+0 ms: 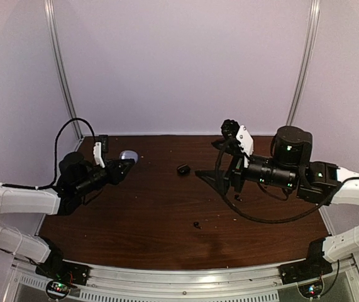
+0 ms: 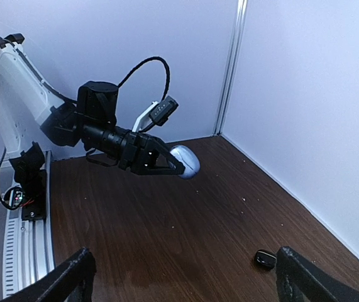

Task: Insert the wireless bluetooth earbuds into the charging case
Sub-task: Place the charging case with the earbuds at the center of the board.

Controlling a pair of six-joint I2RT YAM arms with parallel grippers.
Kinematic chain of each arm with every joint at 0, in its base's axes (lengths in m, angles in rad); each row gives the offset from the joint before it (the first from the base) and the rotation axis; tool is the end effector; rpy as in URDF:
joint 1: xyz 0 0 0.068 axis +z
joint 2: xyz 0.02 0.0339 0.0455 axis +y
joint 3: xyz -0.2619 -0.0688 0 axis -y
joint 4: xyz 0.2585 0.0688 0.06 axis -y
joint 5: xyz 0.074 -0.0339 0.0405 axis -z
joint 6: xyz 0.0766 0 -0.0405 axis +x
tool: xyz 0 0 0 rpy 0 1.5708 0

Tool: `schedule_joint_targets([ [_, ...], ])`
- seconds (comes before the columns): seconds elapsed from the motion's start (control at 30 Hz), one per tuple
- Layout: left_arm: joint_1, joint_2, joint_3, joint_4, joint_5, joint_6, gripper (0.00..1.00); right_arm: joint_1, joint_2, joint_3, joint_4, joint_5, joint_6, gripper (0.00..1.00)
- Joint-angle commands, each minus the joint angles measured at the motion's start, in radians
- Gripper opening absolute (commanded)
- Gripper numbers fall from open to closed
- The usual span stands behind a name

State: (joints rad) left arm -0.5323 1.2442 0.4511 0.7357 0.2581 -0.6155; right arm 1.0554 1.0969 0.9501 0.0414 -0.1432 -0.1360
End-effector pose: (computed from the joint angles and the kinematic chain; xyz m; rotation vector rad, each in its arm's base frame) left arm 0.2554 -0.1731 0.2110 0.1397 1.7354 -1.0741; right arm 0.1452 0.2786 0.3523 -1.0676 1.3751 0.8052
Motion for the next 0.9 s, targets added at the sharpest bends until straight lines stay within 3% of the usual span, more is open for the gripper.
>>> schedule_joint_targets([
  [0.0, 0.070, 0.120, 0.097, -0.144, 0.032, 0.006, 0.00, -0.018, -0.050, -0.042, 0.085, 0.108, 0.088, 1.00],
  [0.23, 0.111, 0.411, 0.276, -0.261, 0.115, 0.001, 0.00, -0.042, -0.046, -0.063, 0.045, 0.132, 0.136, 1.00],
  [0.37, 0.127, 0.539, 0.338, -0.237, 0.181, -0.032, 0.00, -0.053, -0.054, -0.083, 0.046, 0.135, 0.187, 1.00],
  [0.6, 0.140, 0.673, 0.461, -0.324, 0.194, -0.052, 0.00, -0.080, -0.030, -0.099, 0.033, 0.182, 0.269, 1.00],
  [0.87, 0.140, 0.729, 0.517, -0.419, 0.154, -0.062, 0.07, -0.085, 0.055, -0.041, -0.033, 0.382, 0.370, 1.00],
])
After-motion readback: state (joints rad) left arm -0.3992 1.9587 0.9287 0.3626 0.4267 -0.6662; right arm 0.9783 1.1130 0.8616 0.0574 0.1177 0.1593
